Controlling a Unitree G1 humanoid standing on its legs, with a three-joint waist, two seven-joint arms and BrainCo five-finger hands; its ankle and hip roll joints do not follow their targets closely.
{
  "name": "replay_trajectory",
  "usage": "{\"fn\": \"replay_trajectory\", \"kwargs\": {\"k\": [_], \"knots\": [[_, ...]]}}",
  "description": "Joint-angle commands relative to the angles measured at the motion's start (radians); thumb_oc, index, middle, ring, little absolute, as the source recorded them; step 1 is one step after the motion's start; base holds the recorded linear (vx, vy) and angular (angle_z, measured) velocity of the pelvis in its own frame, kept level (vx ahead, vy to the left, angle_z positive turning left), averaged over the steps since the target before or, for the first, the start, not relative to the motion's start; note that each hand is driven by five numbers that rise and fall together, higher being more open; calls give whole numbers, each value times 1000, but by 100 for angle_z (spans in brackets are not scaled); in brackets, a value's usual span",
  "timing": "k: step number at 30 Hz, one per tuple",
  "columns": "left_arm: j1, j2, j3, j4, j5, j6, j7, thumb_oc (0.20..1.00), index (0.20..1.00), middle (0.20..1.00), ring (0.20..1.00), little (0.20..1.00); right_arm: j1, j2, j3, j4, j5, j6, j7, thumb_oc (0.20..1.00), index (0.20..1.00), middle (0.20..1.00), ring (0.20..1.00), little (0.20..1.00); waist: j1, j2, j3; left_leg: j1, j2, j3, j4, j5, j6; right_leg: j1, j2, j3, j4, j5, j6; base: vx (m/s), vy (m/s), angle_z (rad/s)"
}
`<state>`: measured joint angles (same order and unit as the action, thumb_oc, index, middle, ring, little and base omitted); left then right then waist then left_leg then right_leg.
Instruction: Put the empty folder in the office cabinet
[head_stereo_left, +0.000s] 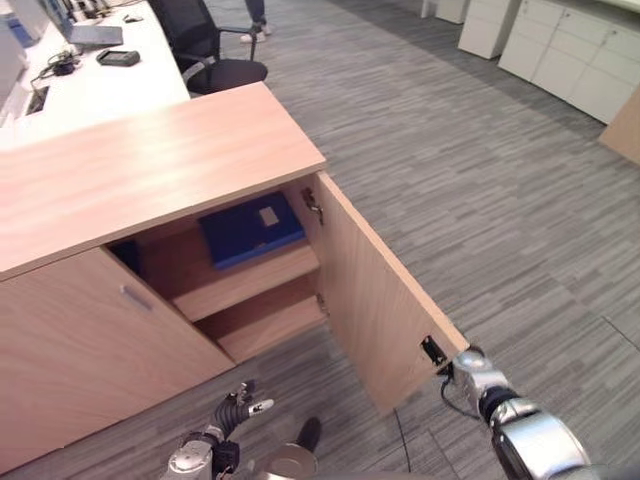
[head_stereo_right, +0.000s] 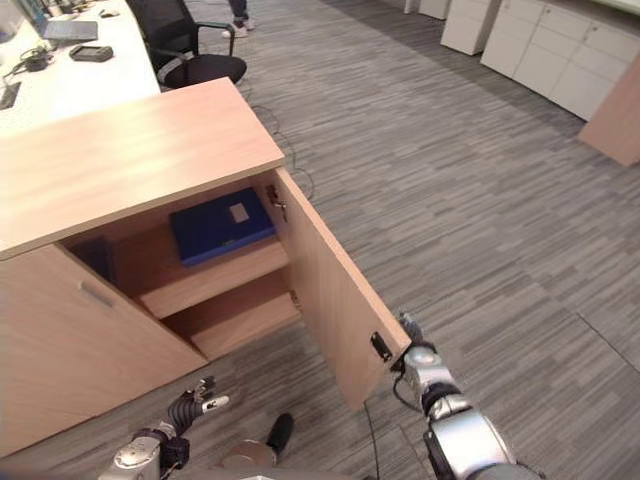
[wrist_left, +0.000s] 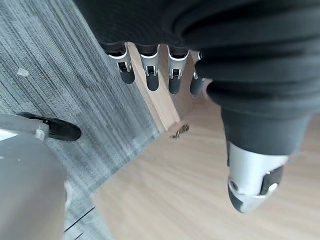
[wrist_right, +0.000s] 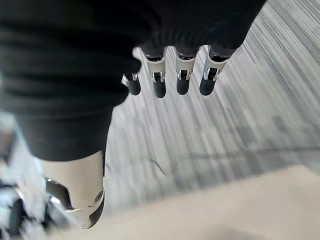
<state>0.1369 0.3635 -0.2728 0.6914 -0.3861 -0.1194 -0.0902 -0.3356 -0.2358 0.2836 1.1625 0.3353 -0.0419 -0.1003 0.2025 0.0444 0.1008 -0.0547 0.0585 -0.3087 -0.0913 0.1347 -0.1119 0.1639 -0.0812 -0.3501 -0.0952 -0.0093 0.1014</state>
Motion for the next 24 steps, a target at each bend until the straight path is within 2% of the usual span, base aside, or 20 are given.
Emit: {"fn": "replay_trajectory", "kwargs": {"k": [1,4,7,8,9,11,12,14,15,16,17,19,21,22,24], "knots": [[-101,29,15,26,-29,-42,22,1000,1000,1000,1000,1000,-29,6,25,-142,12,-52,28,1000,1000,1000,1000,1000,9,-32,52,40,47,45,26,-85,-54,31,-70,-2,55,-79,53,-75,-69,31],[-109,16,53,48,-40,-51,47,1000,1000,1000,1000,1000,61,18,68,-266,1,-55,61,1000,1000,1000,1000,1000,0,-16,68,15,58,37,26,-55,-80,31,-59,-24,42,-84,43,-77,-44,22],[-119,-1,82,75,-50,-59,70,1000,1000,1000,1000,1000,107,24,117,-345,2,-58,93,1000,1000,1000,1000,1000,-2,-17,84,-27,55,53,64,-50,-96,24,-65,-28,18,-70,42,-101,9,11],[-120,-9,90,78,-51,-61,76,1000,1000,1000,1000,1000,129,16,123,-379,1,-61,104,1000,1000,1000,1000,1000,-13,-23,103,-58,63,118,123,-56,-104,23,-79,-42,19,-67,44,-167,110,11],[-118,-17,97,72,-50,-60,79,1000,1000,1000,1000,1000,140,7,135,-399,2,-57,112,1000,1000,1000,1000,1000,-23,-27,108,-84,75,206,168,-57,-88,14,-95,-57,20,-59,47,-198,136,15],[-110,-27,118,76,-50,-62,73,1000,1000,1000,1000,1000,141,3,169,-426,3,-49,140,1000,1000,1000,1000,1000,-58,-38,99,-58,161,464,226,-82,-68,-1,-123,-98,29,-44,49,-165,162,67],[-104,-30,123,85,-49,-62,67,1000,1000,1000,1000,1000,146,-1,177,-452,0,-45,155,1000,1000,1000,1000,1000,-68,-37,94,-29,187,510,235,-89,-72,3,-129,-112,39,-45,47,-65,154,89],[-98,-31,125,91,-47,-59,63,1000,1000,1000,1000,1000,153,-3,181,-471,-1,-42,162,1000,1000,1000,1000,1000,-73,-35,91,-12,203,525,244,-80,-78,6,-133,-120,48,-45,44,4,120,46],[-102,-32,122,109,-42,-57,61,1000,1000,1000,1000,1000,161,-11,182,-505,3,-38,176,1000,1000,1000,1000,1000,-91,-34,77,15,232,569,237,-67,-88,9,-153,-160,69,-40,44,2,179,60],[-103,-31,119,109,-38,-57,59,1000,1000,1000,1000,1000,168,-16,178,-523,6,-38,180,1000,1000,1000,1000,1000,-100,-34,65,33,242,605,222,-67,-90,11,-165,-186,76,-36,47,72,226,88],[-104,-31,115,109,-35,-56,54,1000,1000,1000,1000,1000,174,-19,174,-528,10,-39,183,1000,1000,1000,1000,1000,-108,-33,49,62,247,624,197,-93,-102,24,-168,-193,76,-48,56,85,197,104],[-104,-30,110,99,-31,-56,50,1000,1000,1000,1000,1000,183,-25,162,-552,9,-39,185,1000,1000,1000,1000,1000,-111,-29,27,89,235,644,138,-93,-100,30,-187,-232,96,-39,69,92,252,108],[-104,-29,101,91,-25,-51,48,1000,1000,1000,1000,1000,176,-18,153,-549,6,-39,174,1000,1000,1000,1000,1000,-105,-36,20,91,201,613,114,-105,-83,30,-212,-239,117,-25,81,71,299,104],[-108,-23,84,85,-10,-51,45,1000,1000,1000,1000,1000,167,-2,130,-532,21,-41,162,1000,1000,1000,1000,1000,-94,-48,14,90,168,596,99,-118,-63,34,-247,-259,145,-5,98,85,370,87],[-105,-16,68,66,3,-48,36,1000,1000,1000,1000,1000,157,11,105,-523,35,-45,148,1000,1000,1000,1000,1000,-82,-60,10,90,134,576,90,-142,-35,34,-282,-267,187,8,117,73,271,51]]}}
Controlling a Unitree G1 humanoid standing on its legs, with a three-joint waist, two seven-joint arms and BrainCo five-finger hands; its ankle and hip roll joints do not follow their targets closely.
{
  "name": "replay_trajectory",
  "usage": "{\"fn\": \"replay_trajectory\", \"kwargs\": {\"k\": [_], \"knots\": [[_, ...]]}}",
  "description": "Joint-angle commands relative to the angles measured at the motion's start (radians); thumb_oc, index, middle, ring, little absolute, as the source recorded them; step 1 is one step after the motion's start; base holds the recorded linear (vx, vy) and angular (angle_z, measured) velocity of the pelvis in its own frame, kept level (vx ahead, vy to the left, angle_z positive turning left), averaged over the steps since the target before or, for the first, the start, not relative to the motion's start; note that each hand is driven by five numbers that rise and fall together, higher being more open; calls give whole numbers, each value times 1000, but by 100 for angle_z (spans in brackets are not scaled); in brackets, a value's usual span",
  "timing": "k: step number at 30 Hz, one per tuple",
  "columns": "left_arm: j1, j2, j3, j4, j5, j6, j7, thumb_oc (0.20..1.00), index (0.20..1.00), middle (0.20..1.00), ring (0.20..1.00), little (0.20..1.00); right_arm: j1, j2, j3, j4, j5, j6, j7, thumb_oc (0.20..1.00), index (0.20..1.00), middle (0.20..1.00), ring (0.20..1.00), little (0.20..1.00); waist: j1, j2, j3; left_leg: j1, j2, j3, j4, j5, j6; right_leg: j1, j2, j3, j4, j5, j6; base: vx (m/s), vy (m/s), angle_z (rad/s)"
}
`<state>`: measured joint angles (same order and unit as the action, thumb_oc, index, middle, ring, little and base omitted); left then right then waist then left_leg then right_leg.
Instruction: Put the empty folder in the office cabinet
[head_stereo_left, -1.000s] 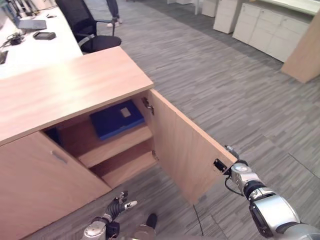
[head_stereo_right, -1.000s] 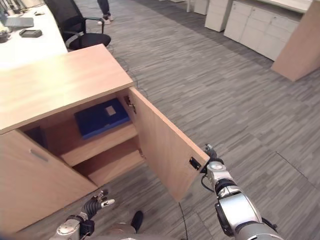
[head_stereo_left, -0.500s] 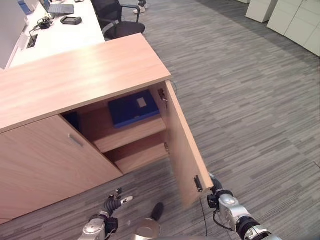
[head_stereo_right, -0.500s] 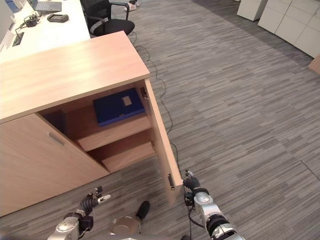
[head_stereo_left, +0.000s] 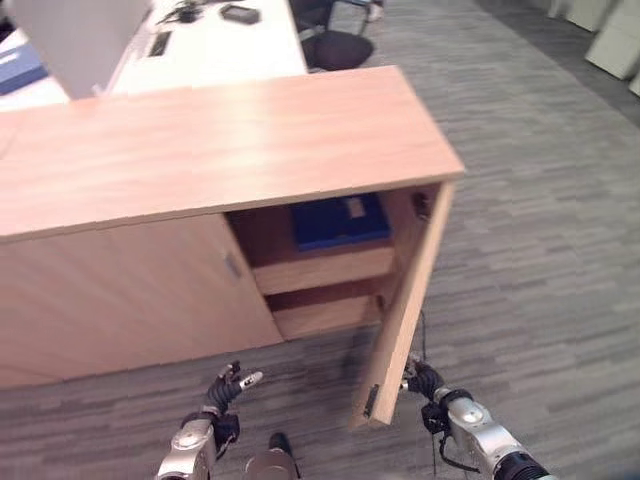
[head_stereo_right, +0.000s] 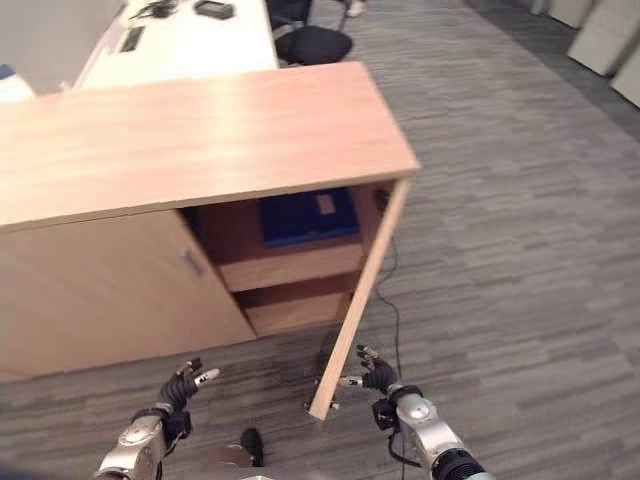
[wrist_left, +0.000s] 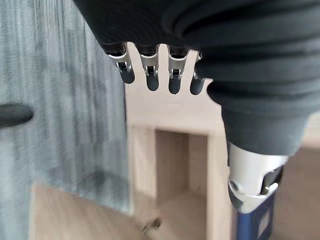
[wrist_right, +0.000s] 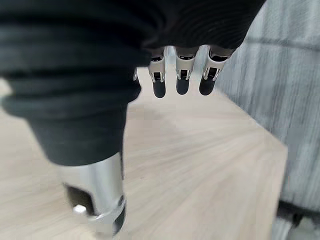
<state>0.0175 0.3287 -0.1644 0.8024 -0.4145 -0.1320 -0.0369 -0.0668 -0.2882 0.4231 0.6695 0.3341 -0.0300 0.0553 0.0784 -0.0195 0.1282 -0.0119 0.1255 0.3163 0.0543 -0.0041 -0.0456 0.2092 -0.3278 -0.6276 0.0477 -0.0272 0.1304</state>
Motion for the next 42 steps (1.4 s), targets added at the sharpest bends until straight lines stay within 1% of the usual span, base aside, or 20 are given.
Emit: {"fn": "replay_trajectory", "kwargs": {"k": [1,2,3,4,5,6,8,9,10,11,12,14,15,16,19,21,25,32,39,42], "knots": [[15,19,-40,-45,31,-35,-17,1000,1000,1000,1000,1000,-112,64,-35,-30,36,-57,-8,1000,1000,1000,1000,1000,42,3,-17,47,66,-49,-55,-3,-100,-12,-36,10,45,25,89,50,259,65],[10,27,-48,-52,37,-30,-23,1000,1000,1000,1000,1000,-119,71,-63,-25,51,-59,-22,1000,1000,1000,1000,1000,48,-6,-11,51,31,-72,-57,-26,-74,-35,-83,19,135,81,113,-5,282,54],[7,29,-48,-55,36,-29,-21,1000,1000,1000,1000,1000,-129,74,-75,-22,57,-58,-28,1000,1000,1000,1000,1000,50,-12,-4,43,8,-70,-52,-20,-50,-66,-122,16,187,147,111,23,372,58],[4,33,-51,-57,36,-28,-20,1000,1000,1000,1000,1000,-140,75,-89,-17,63,-58,-36,1000,1000,1000,1000,1000,51,-11,1,45,-7,-84,-55,-25,-37,-90,-145,34,243,192,125,4,273,59],[-2,36,-53,-54,33,-29,-19,1000,1000,1000,1000,1000,-150,76,-100,-17,68,-60,-42,1000,1000,1000,1000,1000,48,-5,11,44,-11,-103,-56,-26,-27,-119,-148,74,295,211,130,48,213,95],[-8,39,-56,-52,36,-30,-17,1000,1000,1000,1000,1000,-150,76,-109,-14,75,-63,-45,1000,1000,1000,1000,1000,49,-1,11,40,-12,-116,-57,-27,-19,-138,-134,113,315,201,131,63,187,91],[-13,39,-63,-44,43,-33,-15,1000,1000,1000,1000,1000,-147,72,-129,0,86,-66,-57,1000,1000,1000,1000,1000,27,16,10,64,-24,-171,-93,-24,-12,-190,-43,257,315,118,112,153,181,50],[-18,38,-66,-36,44,-37,-17,1000,1000,1000,1000,1000,-148,67,-137,11,95,-68,-62,1000,1000,1000,1000,1000,15,23,12,76,-34,-203,-100,-25,-10,-209,10,312,286,54,100,213,129,44],[-21,38,-71,-29,45,-39,-17,1000,1000,1000,1000,1000,-152,60,-145,22,100,-70,-70,1000,1000,1000,1000,1000,7,28,14,78,-41,-232,-101,-27,-11,-214,50,344,225,13,86,222,55,66],[-27,42,-76,-26,43,-41,-17,1000,1000,1000,1000,1000,-161,49,-158,31,107,-72,-81,1000,1000,1000,1000,1000,2,23,19,90,-60,-261,-106,-36,-11,-210,70,370,153,2,77,176,-19,87],[-33,45,-79,-22,44,-43,-20,1000,1000,1000,1000,1000,-171,42,-169,38,108,-73,-88,1000,1000,1000,1000,1000,0,16,16,90,-73,-281,-109,-38,-11,-218,77,378,94,19,74,166,-46,89],[-47,47,-90,-3,53,-45,-16,1000,1000,1000,1000,1000,-199,17,-202,83,107,-76,-106,1000,1000,1000,1000,1000,-12,14,19,104,-81,-316,-123,-43,-14,-241,87,400,40,41,80,118,-27,75],[-48,47,-91,-2,53,-45,-16,1000,1000,1000,1000,1000,-201,17,-202,84,108,-77,-106,1000,1000,1000,1000,1000,-13,15,22,106,-79,-318,-123,-44,-15,-237,88,398,38,41,80,92,-20,83],[-40,45,-105,-15,49,-49,-23,1000,1000,1000,1000,1000,-237,4,-257,147,133,-88,-138,1000,1000,1000,1000,1000,-1,2,19,108,-98,-347,-116,-52,-12,-214,84,400,3,62,83,79,-45,92],[-24,55,-119,-43,46,-52,-36,1000,1000,1000,1000,1000,-295,-31,-308,247,156,-87,-169,1000,1000,1000,1000,1000,19,-6,4,117,-105,-356,-122,-57,-13,-169,76,378,-25,76,84,106,-59,72],[-17,58,-124,-51,43,-50,-40,1000,1000,1000,1000,1000,-317,-44,-320,286,162,-85,-173,1000,1000,1000,1000,1000,26,-5,1,120,-105,-358,-122,-60,-14,-157,73,368,-34,80,87,56,-44,17],[9,81,-158,-111,22,-45,-71,1000,1000,1000,1000,1000,-420,-125,-369,480,209,-62,-181,1000,1000,1000,1000,1000,57,-2,-9,126,-103,-379,-124,-64,-20,-120,75,346,-61,76,84,53,-56,-3],[14,96,-186,-155,7,-38,-89,1000,1000,1000,1000,1000,-522,-234,-379,591,217,-52,-184,1000,1000,1000,1000,1000,74,10,-12,126,-94,-405,-126,-61,-34,-91,86,317,-79,63,75,34,-51,11],[23,86,-188,-151,7,-35,-89,1000,1000,1000,1000,1000,-532,-244,-367,617,197,-45,-172,1000,1000,1000,1000,1000,77,23,-15,125,-85,-414,-131,-57,-42,-73,96,302,-96,58,70,12,-22,7],[32,70,-186,-152,9,-34,-87,1000,1000,1000,1000,1000,-493,-197,-358,588,216,-53,-150,1000,1000,1000,1000,1000,69,28,-14,127,-83,-409,-133,-56,-43,-69,98,303,-99,59,67,0,0,0]]}}
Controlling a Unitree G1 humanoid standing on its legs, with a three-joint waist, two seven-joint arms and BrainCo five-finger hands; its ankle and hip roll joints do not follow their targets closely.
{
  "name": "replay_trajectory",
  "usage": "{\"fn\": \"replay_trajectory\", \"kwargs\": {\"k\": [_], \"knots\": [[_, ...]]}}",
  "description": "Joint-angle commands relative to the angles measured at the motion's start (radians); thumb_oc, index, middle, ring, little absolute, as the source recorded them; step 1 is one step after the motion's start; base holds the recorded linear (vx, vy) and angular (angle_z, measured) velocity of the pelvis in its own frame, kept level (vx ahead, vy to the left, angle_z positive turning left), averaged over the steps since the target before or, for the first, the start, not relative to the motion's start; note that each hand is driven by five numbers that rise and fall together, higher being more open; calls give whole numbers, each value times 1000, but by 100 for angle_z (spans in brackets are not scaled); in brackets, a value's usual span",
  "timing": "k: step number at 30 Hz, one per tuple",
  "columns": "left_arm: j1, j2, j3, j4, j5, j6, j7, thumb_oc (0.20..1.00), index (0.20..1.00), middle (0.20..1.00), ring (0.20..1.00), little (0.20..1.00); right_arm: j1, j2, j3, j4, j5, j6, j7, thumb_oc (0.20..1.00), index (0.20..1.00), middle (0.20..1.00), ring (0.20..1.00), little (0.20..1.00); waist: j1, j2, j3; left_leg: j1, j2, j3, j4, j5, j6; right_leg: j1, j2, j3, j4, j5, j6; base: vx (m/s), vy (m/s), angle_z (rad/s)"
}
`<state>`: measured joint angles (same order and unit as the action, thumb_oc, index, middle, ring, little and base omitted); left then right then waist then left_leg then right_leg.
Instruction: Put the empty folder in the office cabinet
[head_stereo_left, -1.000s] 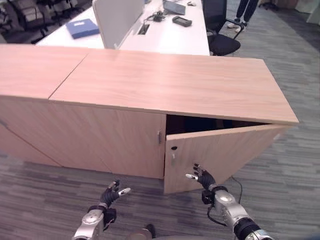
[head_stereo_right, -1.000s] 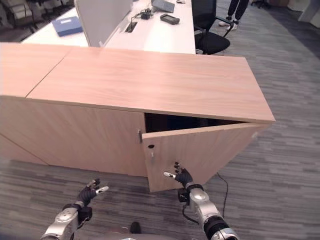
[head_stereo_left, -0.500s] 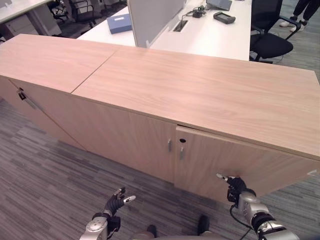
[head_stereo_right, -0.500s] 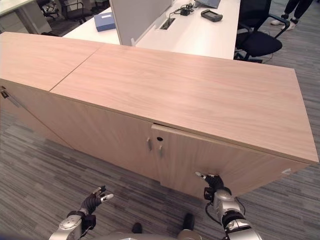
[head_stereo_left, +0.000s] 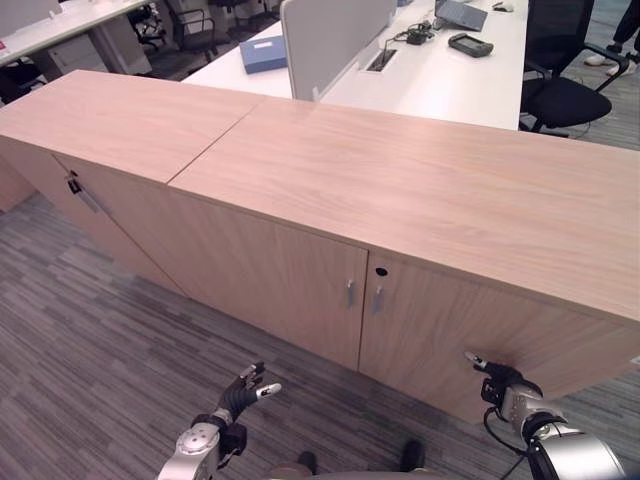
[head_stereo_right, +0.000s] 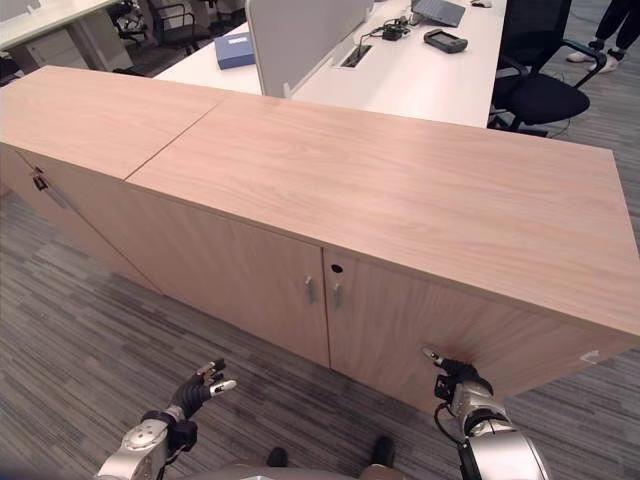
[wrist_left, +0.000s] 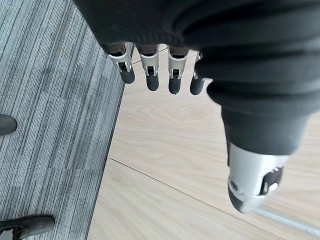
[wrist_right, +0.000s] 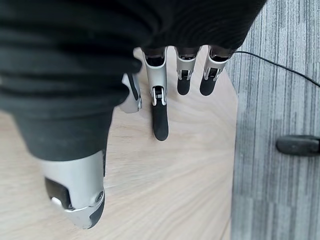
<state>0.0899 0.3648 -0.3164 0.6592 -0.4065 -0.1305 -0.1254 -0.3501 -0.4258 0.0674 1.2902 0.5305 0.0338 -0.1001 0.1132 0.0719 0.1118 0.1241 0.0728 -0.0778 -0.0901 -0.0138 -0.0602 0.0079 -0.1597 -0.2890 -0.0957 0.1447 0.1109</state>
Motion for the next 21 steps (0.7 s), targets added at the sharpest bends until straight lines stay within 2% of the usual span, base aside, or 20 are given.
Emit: {"fn": "replay_trajectory", "kwargs": {"k": [1,4,7,8,13,21], "knots": [[-39,35,-34,-8,1,-36,1,1000,1000,1000,1000,1000,-206,-58,-2,-35,20,-116,4,1000,1000,1000,1000,1000,34,-64,2,-8,-30,-15,12,-46,-28,133,-70,-36,44,-113,87,0,0,0],[-30,12,-10,-2,2,-36,8,1000,1000,1000,1000,1000,-82,39,25,-139,18,-133,31,1000,1000,1000,1000,1000,7,-65,3,-5,-28,-5,10,-48,-28,127,-69,-24,47,-114,84,-4,9,1],[-32,-13,34,31,14,-37,28,1000,1000,1000,1000,1000,66,102,60,-255,-63,-138,41,1000,1000,1000,1000,1000,-26,-66,6,-3,-27,6,7,-48,-27,118,-69,-12,50,-115,83,0,5,-3],[-30,-13,34,31,15,-37,29,1000,1000,1000,1000,1000,70,102,61,-259,-65,-137,39,1000,1000,1000,1000,1000,-27,-66,5,-3,-27,6,7,-49,-27,118,-69,-12,50,-115,83,-2,11,-10],[-19,-51,111,80,55,-46,66,1000,1000,1000,1000,1000,336,143,82,-424,-240,-127,71,1000,1000,1000,1000,1000,-81,-73,1,1,-26,27,3,-53,-24,101,-72,12,60,-113,85,-11,17,-9],[-46,-56,119,154,109,-52,99,1000,1000,1000,1000,1000,372,141,103,-329,-324,-124,68,1000,1000,1000,1000,1000,-117,-82,6,17,-18,75,3,-63,-24,85,-64,65,52,-106,85,-24,4,-20]]}}
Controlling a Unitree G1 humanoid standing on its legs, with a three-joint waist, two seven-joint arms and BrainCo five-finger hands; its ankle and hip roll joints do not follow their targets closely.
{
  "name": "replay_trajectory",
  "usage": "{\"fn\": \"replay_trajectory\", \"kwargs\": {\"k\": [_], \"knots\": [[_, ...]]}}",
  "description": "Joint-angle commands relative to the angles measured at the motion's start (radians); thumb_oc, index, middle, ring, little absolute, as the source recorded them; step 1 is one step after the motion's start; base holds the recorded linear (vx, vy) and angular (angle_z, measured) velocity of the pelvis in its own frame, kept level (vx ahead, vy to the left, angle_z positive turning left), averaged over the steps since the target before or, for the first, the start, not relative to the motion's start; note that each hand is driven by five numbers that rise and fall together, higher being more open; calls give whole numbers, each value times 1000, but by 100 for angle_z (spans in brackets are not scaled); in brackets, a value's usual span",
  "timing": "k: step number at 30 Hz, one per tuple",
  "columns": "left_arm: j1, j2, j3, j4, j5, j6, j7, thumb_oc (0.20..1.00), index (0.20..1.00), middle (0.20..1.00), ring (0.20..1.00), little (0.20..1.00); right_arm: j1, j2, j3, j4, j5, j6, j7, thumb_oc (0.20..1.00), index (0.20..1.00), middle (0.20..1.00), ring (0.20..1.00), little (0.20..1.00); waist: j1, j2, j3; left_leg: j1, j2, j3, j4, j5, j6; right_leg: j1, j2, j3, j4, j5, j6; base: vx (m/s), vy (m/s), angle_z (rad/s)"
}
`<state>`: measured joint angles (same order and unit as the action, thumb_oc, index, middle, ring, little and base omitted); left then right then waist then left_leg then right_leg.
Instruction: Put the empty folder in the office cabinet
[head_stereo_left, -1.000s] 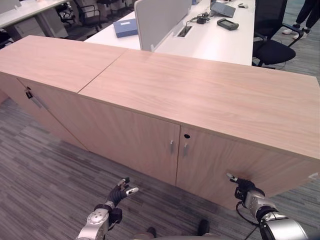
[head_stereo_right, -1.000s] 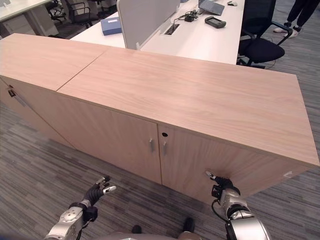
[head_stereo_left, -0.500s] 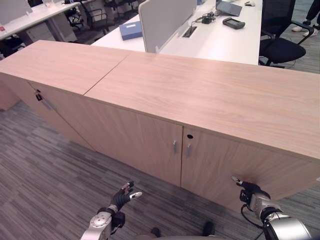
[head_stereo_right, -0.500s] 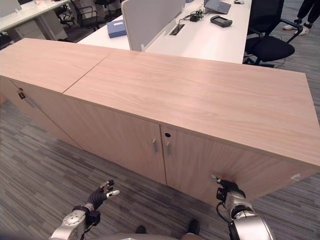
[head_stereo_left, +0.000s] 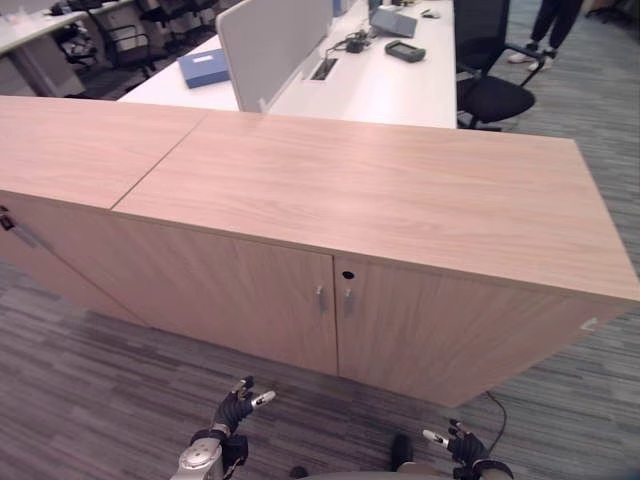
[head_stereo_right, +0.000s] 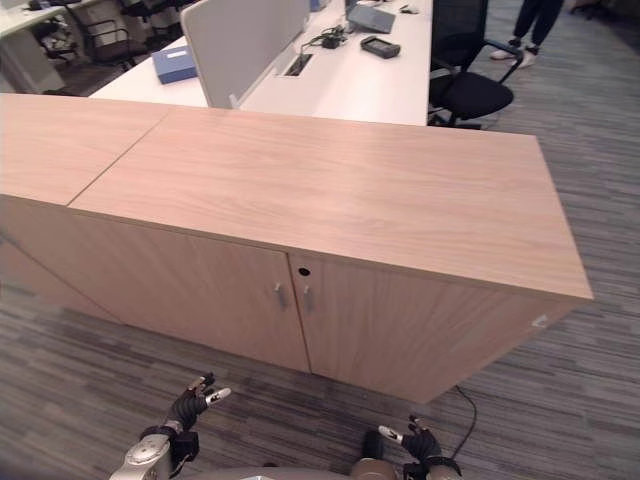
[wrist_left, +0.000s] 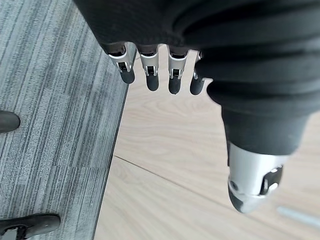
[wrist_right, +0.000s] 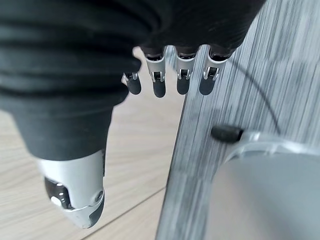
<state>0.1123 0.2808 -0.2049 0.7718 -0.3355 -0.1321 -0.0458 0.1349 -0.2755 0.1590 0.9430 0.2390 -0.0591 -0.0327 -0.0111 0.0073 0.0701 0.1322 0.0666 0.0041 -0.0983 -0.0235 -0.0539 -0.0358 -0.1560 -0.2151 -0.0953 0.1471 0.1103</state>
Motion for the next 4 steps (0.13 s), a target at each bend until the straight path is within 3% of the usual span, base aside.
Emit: {"fn": "replay_trajectory", "kwargs": {"k": [1,4], "knots": [[-72,26,10,53,38,-52,22,1000,1000,1000,1000,1000,-116,-9,16,32,-34,-30,3,1000,1000,1000,1000,1000,6,-18,47,14,-9,-1,11,-56,-30,130,-66,-3,48,-107,85,-4,-4,-24],[-80,24,12,72,39,-52,30,1000,1000,1000,1000,1000,-134,-12,31,48,-42,-31,4,1000,1000,1000,1000,1000,2,-19,44,25,-5,19,11,-58,-32,131,-61,12,36,-102,84,12,-12,-35]]}}
